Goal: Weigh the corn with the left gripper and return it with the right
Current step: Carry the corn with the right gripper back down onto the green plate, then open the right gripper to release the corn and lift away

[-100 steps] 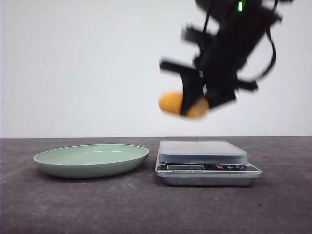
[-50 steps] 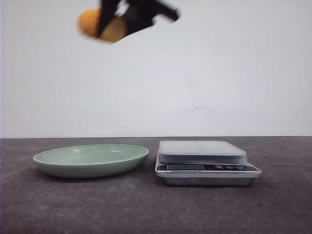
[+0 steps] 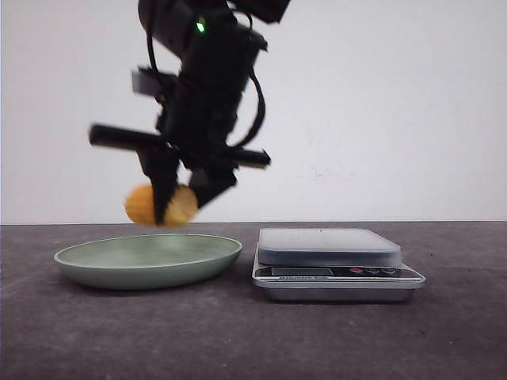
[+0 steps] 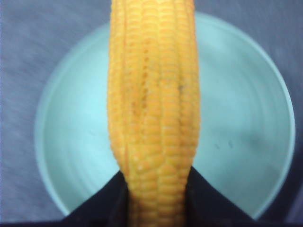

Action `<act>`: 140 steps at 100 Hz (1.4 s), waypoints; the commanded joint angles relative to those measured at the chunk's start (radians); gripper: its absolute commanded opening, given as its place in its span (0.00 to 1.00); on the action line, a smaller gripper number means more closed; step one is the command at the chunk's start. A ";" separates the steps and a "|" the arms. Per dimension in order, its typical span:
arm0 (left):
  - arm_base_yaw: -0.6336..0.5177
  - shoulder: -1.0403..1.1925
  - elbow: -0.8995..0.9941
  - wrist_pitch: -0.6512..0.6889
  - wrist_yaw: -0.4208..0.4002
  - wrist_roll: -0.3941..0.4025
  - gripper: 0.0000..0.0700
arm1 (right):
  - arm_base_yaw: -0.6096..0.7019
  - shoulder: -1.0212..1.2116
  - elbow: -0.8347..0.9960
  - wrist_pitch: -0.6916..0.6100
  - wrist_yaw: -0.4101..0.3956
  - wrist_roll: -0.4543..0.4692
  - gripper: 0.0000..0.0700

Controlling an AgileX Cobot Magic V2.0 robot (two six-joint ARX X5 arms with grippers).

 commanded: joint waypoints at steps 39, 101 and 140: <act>-0.002 -0.002 0.013 -0.019 0.001 0.020 0.58 | 0.024 0.027 0.028 0.046 -0.051 0.024 1.00; -0.002 -0.002 0.013 -0.015 0.001 0.046 0.58 | -0.279 -0.728 0.032 -0.352 -0.086 -0.251 0.85; -0.002 -0.002 0.012 0.005 0.006 0.050 0.58 | -0.554 -1.312 0.021 -0.702 -0.068 -0.264 0.78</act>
